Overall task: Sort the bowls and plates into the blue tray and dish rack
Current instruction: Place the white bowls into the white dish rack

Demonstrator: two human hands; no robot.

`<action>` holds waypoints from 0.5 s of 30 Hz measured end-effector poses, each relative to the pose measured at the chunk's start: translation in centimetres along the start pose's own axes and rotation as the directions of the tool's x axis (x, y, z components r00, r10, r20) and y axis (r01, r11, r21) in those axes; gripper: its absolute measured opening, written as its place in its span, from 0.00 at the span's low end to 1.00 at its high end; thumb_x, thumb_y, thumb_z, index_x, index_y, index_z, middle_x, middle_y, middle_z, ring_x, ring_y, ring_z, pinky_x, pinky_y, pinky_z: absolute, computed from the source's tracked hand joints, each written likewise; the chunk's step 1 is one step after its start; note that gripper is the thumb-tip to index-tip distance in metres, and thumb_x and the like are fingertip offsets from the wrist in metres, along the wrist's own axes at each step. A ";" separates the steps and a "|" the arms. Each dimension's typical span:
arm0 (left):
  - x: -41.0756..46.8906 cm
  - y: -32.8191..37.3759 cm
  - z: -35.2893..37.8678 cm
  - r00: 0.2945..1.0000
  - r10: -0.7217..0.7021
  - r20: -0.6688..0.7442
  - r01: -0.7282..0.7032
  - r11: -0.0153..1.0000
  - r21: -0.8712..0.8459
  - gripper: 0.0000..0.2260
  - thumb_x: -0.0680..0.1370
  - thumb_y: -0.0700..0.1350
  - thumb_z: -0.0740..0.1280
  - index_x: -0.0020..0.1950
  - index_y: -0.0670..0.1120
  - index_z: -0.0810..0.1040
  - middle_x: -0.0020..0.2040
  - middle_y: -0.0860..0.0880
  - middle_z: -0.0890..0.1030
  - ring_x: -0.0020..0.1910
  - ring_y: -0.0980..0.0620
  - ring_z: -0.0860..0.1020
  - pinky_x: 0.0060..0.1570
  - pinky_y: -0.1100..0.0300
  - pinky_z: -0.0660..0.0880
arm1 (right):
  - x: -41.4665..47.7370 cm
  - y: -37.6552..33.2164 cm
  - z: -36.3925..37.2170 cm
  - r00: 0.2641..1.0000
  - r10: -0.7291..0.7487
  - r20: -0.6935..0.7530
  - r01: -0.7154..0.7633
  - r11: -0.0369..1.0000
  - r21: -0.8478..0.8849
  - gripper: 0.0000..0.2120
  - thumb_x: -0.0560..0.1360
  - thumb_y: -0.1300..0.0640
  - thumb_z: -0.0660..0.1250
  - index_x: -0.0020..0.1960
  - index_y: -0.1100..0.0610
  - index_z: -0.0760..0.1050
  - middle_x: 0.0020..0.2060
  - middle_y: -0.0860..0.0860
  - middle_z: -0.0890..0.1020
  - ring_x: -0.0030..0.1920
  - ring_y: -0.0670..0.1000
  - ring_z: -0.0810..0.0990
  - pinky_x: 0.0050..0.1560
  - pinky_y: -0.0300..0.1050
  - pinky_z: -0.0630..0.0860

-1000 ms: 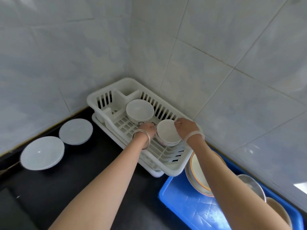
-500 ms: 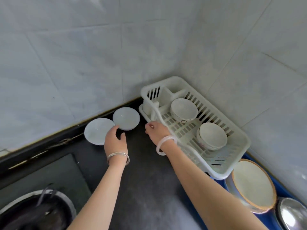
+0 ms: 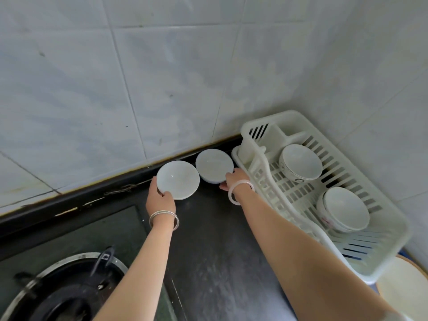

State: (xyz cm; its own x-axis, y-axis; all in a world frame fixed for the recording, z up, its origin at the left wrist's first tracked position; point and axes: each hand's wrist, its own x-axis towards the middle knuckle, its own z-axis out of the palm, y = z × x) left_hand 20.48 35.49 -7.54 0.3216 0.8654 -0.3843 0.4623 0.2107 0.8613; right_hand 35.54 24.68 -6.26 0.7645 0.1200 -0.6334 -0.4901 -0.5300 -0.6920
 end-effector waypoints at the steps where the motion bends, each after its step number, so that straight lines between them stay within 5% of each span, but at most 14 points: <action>1: 0.1 -0.1 -0.1 1.000 0.000 0.006 0.001 1.000 -0.017 0.26 0.76 0.33 0.56 0.72 0.50 0.65 0.68 0.45 0.73 0.66 0.43 0.71 0.65 0.52 0.66 | 0.1 0.0 -0.1 1.000 -0.013 -0.008 0.013 1.000 0.006 0.15 0.76 0.66 0.57 0.62 0.62 0.68 0.43 0.59 0.76 0.48 0.63 0.81 0.51 0.59 0.80; 7: 1.0 -0.9 -0.5 0.998 -0.003 0.063 0.012 0.990 -0.140 0.23 0.77 0.34 0.56 0.70 0.50 0.68 0.68 0.47 0.73 0.67 0.45 0.70 0.65 0.56 0.63 | -1.9 -1.3 -1.4 0.982 -0.184 -0.047 0.188 0.976 0.108 0.16 0.77 0.63 0.58 0.64 0.55 0.68 0.46 0.50 0.75 0.34 0.51 0.81 0.39 0.44 0.82; 11: 1.2 -1.0 -0.9 0.994 -0.030 0.101 0.059 0.953 -0.296 0.18 0.79 0.42 0.56 0.68 0.49 0.71 0.67 0.47 0.74 0.65 0.46 0.72 0.68 0.47 0.68 | -4.4 -3.1 -0.7 0.955 -0.289 0.067 0.293 0.954 -0.061 0.16 0.77 0.61 0.60 0.65 0.58 0.69 0.50 0.55 0.78 0.43 0.55 0.83 0.39 0.44 0.82; 15: 1.0 -0.2 -1.0 0.990 -0.077 0.118 0.121 0.897 -0.426 0.15 0.79 0.48 0.56 0.64 0.50 0.74 0.57 0.49 0.77 0.56 0.49 0.75 0.61 0.54 0.72 | -6.3 -3.6 1.5 0.938 -0.309 0.159 0.340 0.908 -0.243 0.10 0.76 0.61 0.59 0.55 0.60 0.75 0.48 0.59 0.83 0.41 0.57 0.85 0.46 0.51 0.83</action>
State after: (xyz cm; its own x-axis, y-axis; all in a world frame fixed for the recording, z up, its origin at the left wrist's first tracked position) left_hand 19.90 36.74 -7.75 0.3804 0.7867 -0.4861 0.1013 0.4870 0.8675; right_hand 31.85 27.04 -0.26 0.8016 0.4098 -0.4354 -0.0834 -0.6444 -0.7601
